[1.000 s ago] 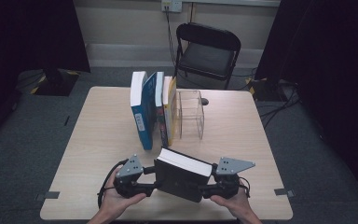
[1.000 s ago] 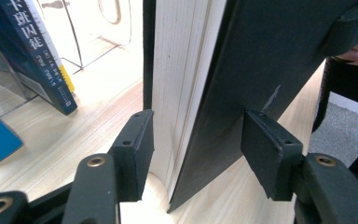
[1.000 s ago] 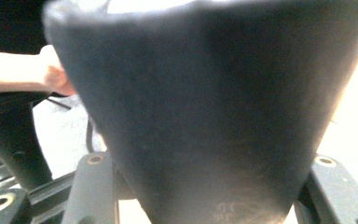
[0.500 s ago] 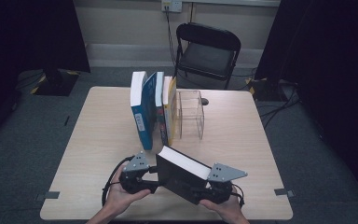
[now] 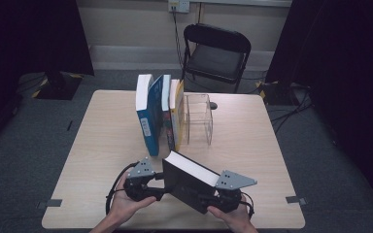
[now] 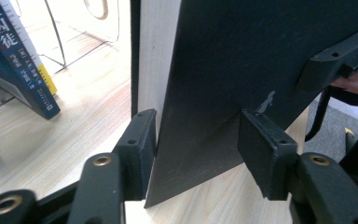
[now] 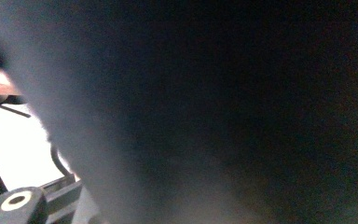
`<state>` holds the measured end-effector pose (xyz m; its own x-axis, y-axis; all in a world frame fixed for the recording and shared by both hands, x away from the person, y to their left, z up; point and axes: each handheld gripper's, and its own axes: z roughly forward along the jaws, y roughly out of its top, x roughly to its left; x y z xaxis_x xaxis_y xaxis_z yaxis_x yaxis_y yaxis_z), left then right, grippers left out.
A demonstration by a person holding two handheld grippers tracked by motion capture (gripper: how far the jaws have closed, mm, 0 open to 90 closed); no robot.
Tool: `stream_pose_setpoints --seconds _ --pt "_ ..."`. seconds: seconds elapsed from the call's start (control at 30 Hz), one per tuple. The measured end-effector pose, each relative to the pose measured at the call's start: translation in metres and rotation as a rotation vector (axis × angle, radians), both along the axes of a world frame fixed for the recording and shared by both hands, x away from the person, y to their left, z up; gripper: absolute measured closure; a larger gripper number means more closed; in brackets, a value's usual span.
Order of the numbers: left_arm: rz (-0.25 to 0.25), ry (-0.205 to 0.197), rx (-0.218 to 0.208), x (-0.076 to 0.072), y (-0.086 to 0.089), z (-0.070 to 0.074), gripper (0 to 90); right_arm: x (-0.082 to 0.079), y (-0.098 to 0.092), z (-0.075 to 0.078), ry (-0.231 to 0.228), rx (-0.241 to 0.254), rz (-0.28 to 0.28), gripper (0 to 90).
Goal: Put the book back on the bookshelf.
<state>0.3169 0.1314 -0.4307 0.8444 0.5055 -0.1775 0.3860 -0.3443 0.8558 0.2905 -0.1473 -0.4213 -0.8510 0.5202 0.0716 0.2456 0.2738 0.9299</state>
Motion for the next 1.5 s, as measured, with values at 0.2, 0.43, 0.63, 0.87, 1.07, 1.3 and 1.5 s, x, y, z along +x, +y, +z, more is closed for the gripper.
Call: stream_pose_setpoints --seconds 0.2,0.43,0.63,0.87,1.07,1.3,1.5 --pt "0.034 -0.002 0.003 0.0 0.008 0.0 38.9 -0.001 -0.001 0.003 0.016 -0.002 -0.012 51.9" --pt "0.099 0.028 0.03 0.006 0.023 -0.006 36.8 0.003 -0.01 0.005 0.067 0.03 -0.053 52.8" --pt "0.188 0.048 0.135 0.014 0.041 -0.011 36.5 0.005 -0.014 0.01 0.078 0.03 -0.078 53.3" --pt "0.357 0.11 0.201 0.033 0.077 -0.027 34.0 0.007 -0.019 0.018 0.071 0.014 -0.127 53.8" --pt "0.412 0.106 0.279 0.039 0.083 -0.041 25.9 0.013 -0.026 0.023 0.077 0.012 -0.179 53.8" --pt "0.435 0.131 0.338 0.044 0.078 -0.049 20.1 0.019 -0.034 0.026 0.087 0.012 -0.218 54.0" --pt "0.488 0.145 0.377 0.048 0.079 -0.058 16.3 0.027 -0.041 0.027 0.088 0.009 -0.268 54.0"
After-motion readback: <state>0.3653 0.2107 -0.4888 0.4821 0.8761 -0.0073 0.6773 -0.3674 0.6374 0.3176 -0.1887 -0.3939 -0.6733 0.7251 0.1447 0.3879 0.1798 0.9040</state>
